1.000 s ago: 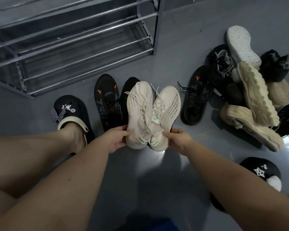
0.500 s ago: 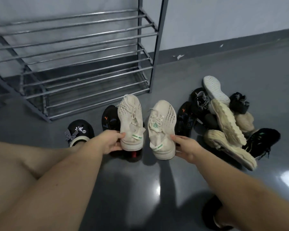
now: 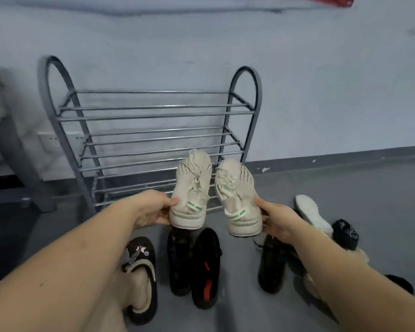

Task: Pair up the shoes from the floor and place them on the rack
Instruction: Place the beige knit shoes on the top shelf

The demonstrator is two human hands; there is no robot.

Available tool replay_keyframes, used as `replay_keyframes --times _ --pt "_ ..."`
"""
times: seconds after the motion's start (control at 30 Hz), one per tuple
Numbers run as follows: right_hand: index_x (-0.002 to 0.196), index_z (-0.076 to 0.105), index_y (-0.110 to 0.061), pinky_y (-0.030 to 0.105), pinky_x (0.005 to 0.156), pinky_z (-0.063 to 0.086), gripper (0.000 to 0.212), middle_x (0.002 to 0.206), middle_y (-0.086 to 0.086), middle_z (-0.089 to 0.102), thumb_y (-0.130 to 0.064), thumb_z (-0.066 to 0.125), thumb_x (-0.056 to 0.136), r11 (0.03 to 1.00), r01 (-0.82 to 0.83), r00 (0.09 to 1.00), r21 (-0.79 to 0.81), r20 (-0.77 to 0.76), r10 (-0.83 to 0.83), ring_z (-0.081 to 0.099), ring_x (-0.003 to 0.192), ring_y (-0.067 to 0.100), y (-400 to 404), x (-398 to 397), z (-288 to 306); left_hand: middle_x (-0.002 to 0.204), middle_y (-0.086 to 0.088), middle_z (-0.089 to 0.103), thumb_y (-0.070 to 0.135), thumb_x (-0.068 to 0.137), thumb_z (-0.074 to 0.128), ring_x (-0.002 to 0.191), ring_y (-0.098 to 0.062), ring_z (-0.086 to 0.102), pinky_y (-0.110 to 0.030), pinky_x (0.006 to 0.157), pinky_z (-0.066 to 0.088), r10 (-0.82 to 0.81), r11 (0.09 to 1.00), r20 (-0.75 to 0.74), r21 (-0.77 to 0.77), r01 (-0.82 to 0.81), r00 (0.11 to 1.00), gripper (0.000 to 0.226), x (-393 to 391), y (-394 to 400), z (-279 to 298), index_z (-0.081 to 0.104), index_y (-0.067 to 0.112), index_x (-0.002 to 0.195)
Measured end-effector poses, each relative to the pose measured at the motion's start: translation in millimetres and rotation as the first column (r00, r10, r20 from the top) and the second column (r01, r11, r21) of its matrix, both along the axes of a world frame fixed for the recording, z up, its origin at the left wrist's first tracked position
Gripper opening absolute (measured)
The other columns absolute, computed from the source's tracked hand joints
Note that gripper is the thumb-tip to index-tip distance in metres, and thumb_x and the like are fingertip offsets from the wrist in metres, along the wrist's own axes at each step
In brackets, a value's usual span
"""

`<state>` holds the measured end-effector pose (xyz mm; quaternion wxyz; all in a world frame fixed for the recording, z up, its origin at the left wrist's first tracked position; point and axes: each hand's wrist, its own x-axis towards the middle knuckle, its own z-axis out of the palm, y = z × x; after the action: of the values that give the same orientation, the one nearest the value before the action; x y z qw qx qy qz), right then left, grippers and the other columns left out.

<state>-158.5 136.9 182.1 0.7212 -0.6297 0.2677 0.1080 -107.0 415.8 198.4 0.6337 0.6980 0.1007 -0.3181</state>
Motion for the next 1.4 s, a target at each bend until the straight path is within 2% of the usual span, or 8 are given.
replay_keyframes --times 0.17,0.3,0.43,0.67,0.97,1.07,1.27,1.4 --pt "0.091 0.065 -0.008 0.028 0.055 0.048 0.022 0.062 -0.001 0.063 -0.03 0.062 0.089 0.999 -0.032 0.994 -0.011 0.107 0.033 0.056 0.052 0.012 30.4 29.2 68.5 0.089 -0.011 0.065 0.011 0.096 0.048 0.079 -0.021 0.062 -0.024 0.05 0.057 0.055 0.998 0.095 -0.03 -0.052 0.994 0.014 15.3 30.9 65.2 0.058 0.001 0.099" --pt "0.09 0.064 -0.007 0.028 0.052 0.048 0.024 0.064 0.002 0.062 -0.031 0.059 0.091 0.997 -0.072 0.982 -0.004 0.174 0.071 0.055 0.048 0.012 58.8 52.5 112.4 0.088 -0.008 0.066 0.015 0.097 0.047 0.079 -0.018 0.062 -0.023 0.051 0.056 0.029 0.999 0.114 -0.029 -0.026 0.993 0.019 27.7 55.7 109.8 0.061 0.003 0.1" --pt "0.084 0.06 -0.006 0.02 0.038 0.044 0.021 0.045 -0.003 0.056 -0.024 0.055 0.095 0.995 -0.091 0.971 0.045 0.226 0.078 0.046 0.028 0.006 80.5 74.3 141.3 0.095 -0.01 0.066 0.018 0.097 0.047 0.083 -0.019 0.063 -0.025 0.059 0.057 0.0 1.0 0.12 -0.02 0.003 0.993 0.02 38.5 82.4 134.3 0.061 0.004 0.102" --pt "0.083 0.063 -0.006 0.022 0.045 0.045 0.023 0.056 0.002 0.043 -0.024 0.055 0.094 0.986 -0.168 0.953 0.013 0.256 0.159 0.028 0.042 0.011 100.0 119.4 161.1 0.097 -0.013 0.066 0.019 0.097 0.047 0.086 -0.022 0.064 -0.028 0.064 0.059 0.116 0.993 0.178 -0.055 -0.108 0.977 0.025 68.1 120.5 162.5 0.06 0.0 0.107" --pt "0.089 0.062 -0.002 0.028 0.051 0.05 0.024 0.053 0.001 0.05 -0.025 0.057 0.094 0.967 -0.252 0.93 -0.041 0.267 0.253 0.045 0.036 0.008 163.5 193.1 162.7 0.1 -0.015 0.066 0.014 0.097 0.048 0.087 -0.023 0.065 -0.028 0.057 0.06 0.323 0.945 0.169 -0.108 -0.308 0.931 0.028 119.2 152.4 154.7 0.056 -0.005 0.116" --pt "0.09 0.062 0.0 0.028 0.05 0.051 0.024 0.062 0.005 0.051 -0.024 0.058 0.093 0.963 -0.257 0.925 -0.078 0.268 0.269 0.047 0.033 0.008 189.9 221.6 159.1 0.097 -0.014 0.065 0.012 0.097 0.047 0.084 -0.022 0.064 -0.029 0.053 0.059 0.373 0.928 0.181 -0.091 -0.362 0.91 0.026 138.8 161.7 153.2 0.055 -0.006 0.114" --pt "0.075 0.057 -0.005 0.021 0.039 0.047 0.024 0.064 0.008 0.049 -0.019 0.056 0.094 0.951 -0.278 0.913 -0.135 0.272 0.305 0.043 0.025 0.006 232.3 269.1 158.0 0.085 -0.013 0.06 0.008 0.098 0.043 0.075 -0.022 0.059 -0.04 0.072 0.054 0.466 0.883 0.197 -0.046 -0.466 0.863 0.014 172.4 171.3 160.0 0.053 -0.003 0.1" --pt "0.07 0.054 -0.006 0.016 0.034 0.041 0.027 0.06 0.006 0.047 -0.016 0.055 0.095 0.949 -0.267 0.916 -0.168 0.261 0.304 0.045 0.036 0.012 245.5 285.7 151.6 0.082 -0.01 0.058 0.009 0.099 0.041 0.072 -0.02 0.057 -0.031 0.053 0.056 0.458 0.883 0.201 0.015 -0.47 0.866 0.015 178.5 176.6 156.3 0.05 0.0 0.106"
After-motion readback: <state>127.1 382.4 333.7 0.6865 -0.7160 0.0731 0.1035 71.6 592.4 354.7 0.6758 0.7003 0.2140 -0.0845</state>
